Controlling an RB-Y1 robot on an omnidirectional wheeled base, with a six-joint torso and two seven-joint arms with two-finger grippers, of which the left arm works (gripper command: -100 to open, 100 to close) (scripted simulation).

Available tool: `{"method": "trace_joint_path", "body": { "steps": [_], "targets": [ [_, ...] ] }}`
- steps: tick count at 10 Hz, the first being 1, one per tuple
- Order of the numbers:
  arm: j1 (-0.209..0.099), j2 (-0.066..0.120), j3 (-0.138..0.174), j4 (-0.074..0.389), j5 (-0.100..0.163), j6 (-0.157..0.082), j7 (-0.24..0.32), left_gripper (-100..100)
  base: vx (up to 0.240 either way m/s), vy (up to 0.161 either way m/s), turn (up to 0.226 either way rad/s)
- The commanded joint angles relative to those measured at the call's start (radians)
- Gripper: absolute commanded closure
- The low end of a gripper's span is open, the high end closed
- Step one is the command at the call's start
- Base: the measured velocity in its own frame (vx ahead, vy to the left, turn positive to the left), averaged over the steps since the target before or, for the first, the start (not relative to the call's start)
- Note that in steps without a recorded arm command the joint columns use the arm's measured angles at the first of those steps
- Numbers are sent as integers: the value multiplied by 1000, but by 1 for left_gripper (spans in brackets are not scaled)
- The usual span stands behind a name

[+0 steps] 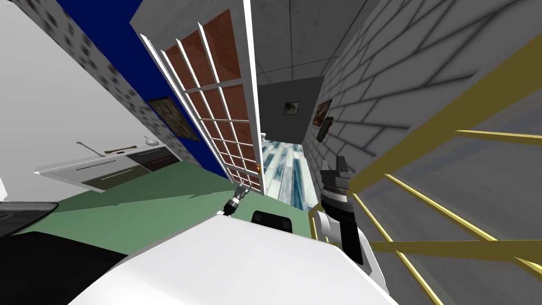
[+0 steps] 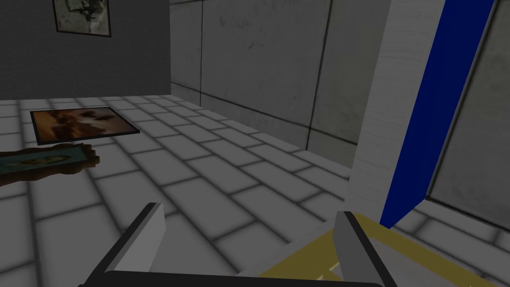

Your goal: Pull the door open

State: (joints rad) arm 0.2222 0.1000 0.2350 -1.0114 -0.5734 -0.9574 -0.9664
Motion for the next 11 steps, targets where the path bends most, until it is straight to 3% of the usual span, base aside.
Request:
{"method": "trace_joint_path", "body": {
  "steps": [1, 3, 4, 5, 8, 11],
  "targets": [
    [-6, 0, 8, 34, -16, -10, -26, -100, 205, -16, 70],
    [-13, -2, 15, 67, -33, -19, -52, -100, 191, -8, 56],
    [-14, -2, 13, 60, -27, -17, -44, -100, 86, 2, 11],
    [-13, 12, 33, 86, -15, -35, -45, -100, 109, -103, -196],
    [-11, 31, 58, 116, 1, -58, -42, -100, 133, -143, -101],
    [-7, 62, 98, 163, 26, -94, -38, -100, 123, -74, -145]
  ]
}}
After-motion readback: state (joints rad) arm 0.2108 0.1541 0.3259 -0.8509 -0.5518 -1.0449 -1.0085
